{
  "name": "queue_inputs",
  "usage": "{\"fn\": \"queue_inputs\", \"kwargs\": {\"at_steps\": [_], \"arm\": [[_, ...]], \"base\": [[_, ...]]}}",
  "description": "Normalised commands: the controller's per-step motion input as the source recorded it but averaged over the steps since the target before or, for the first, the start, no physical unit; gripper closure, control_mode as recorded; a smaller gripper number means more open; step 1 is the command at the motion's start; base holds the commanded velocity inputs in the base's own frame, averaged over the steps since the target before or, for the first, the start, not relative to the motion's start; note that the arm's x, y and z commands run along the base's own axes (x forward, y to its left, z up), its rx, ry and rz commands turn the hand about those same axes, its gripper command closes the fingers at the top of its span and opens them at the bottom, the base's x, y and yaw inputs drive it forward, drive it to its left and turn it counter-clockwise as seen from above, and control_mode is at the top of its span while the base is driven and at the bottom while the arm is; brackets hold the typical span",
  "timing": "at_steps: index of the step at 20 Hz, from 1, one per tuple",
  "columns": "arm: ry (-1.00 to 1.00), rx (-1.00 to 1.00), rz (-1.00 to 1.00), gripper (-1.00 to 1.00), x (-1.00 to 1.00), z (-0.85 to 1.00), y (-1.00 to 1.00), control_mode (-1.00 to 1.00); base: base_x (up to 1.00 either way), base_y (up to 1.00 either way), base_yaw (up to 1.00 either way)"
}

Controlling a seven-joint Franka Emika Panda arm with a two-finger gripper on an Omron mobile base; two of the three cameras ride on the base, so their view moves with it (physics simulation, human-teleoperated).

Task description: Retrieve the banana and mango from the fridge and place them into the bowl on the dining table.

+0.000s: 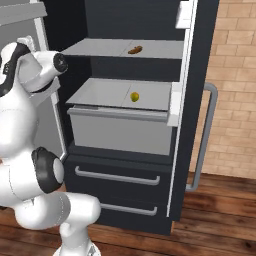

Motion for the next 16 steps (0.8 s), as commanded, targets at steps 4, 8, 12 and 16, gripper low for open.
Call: {"fn": "queue_inputs", "kwargs": {"at_steps": [4,8,12,16], "arm": [[-0.05,-0.04,-0.12,-1.0,-0.27,0.42,-0.97,-1.0],[0.12,-0.26,-0.09,-1.0,-0.41,0.06,-1.0,-1.0],[0.13,-0.41,-0.03,-1.0,-0.46,0.01,-1.0,-1.0],[0.0,-0.57,0.05,-1.0,-0.85,-0.11,-0.79,-1.0]], "base": [[0.0,0.0,0.0],[0.0,0.0,0.0],[0.0,0.0,0.0],[0.0,0.0,0.0]]}}
